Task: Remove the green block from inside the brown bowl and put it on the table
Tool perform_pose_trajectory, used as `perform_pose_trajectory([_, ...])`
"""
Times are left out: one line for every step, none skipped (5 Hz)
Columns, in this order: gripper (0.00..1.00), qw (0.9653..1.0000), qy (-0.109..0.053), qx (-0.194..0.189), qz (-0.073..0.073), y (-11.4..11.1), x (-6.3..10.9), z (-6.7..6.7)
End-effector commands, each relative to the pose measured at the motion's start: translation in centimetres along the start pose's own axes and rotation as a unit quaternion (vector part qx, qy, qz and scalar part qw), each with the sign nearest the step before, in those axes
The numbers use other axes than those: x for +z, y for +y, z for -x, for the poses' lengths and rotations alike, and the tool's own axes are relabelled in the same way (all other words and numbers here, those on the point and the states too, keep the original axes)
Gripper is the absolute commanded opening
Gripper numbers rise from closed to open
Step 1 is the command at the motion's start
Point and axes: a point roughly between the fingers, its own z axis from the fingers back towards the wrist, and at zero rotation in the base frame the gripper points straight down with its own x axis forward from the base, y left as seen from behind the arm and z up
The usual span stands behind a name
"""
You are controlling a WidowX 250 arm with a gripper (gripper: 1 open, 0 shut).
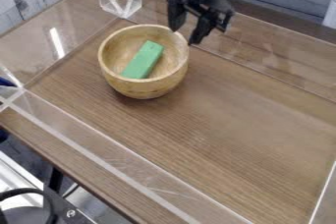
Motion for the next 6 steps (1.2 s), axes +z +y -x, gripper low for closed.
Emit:
perform_pose_trajectory([1.0,0.9996,0.002,0.019,-0.02,2.2,0.5,-0.8])
perform_pose_trajectory([1.0,0.9998,0.009,0.013,-0.013,3.3,-0.3,-0.9])
perform_pose_trajectory([1.0,0.9998,0.019,0.01,-0.007,4.3,-1.2,-1.0])
perform_pose_trajectory([1.0,0.9996,0.029,0.005,0.001,4.9,-2.0,-1.1])
perform_pose_trajectory([1.0,0.9988,0.045,-0.004,0.017,5.3,-3.5,-1.1])
perform_pose_trajectory([1.0,0.9977,0.057,-0.013,0.035,5.5,-5.0,-1.0])
